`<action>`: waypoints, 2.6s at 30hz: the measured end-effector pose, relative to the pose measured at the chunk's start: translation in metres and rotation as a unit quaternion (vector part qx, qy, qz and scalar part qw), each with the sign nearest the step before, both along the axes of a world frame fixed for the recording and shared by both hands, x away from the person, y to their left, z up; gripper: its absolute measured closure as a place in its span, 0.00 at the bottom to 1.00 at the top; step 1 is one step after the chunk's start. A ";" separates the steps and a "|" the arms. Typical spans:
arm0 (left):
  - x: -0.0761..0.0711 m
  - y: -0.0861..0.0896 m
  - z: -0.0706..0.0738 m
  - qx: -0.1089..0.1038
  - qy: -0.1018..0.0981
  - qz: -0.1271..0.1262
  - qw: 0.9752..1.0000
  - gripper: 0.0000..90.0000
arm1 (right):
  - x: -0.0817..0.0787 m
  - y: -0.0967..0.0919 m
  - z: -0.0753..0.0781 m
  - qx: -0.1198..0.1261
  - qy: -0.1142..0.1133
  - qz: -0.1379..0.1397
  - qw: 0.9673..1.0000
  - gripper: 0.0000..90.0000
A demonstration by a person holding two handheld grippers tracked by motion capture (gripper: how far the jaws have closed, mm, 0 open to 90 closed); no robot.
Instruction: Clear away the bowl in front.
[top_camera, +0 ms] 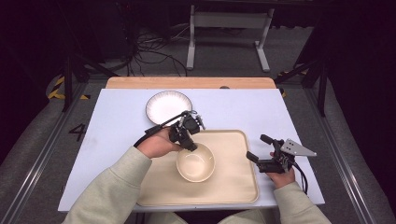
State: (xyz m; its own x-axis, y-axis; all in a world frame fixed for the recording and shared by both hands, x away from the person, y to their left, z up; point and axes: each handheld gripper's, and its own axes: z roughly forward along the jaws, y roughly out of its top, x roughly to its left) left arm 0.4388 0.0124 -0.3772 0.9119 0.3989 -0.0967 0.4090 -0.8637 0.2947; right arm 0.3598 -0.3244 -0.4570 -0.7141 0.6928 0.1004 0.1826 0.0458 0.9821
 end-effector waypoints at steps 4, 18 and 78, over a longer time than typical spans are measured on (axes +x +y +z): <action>0.001 0.000 -0.002 0.014 -0.005 0.004 1.000 0.85 | 0.000 0.000 0.000 0.000 0.000 0.000 1.000 0.02; 0.006 -0.001 -0.009 0.035 -0.014 0.017 0.999 0.82 | 0.000 0.000 0.000 0.004 0.002 0.002 1.000 0.02; -0.072 0.106 0.022 -0.236 -0.195 0.079 0.949 0.45 | 0.002 0.002 0.000 -0.003 0.007 0.012 1.000 0.02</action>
State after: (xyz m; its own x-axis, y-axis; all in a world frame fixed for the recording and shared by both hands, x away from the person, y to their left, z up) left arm 0.3669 0.1180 -0.3554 0.8476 0.5296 0.0340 0.3030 -0.5354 0.7884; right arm 0.3620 -0.3226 -0.4569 -0.7290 0.6761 0.1072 0.1953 0.0554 0.9792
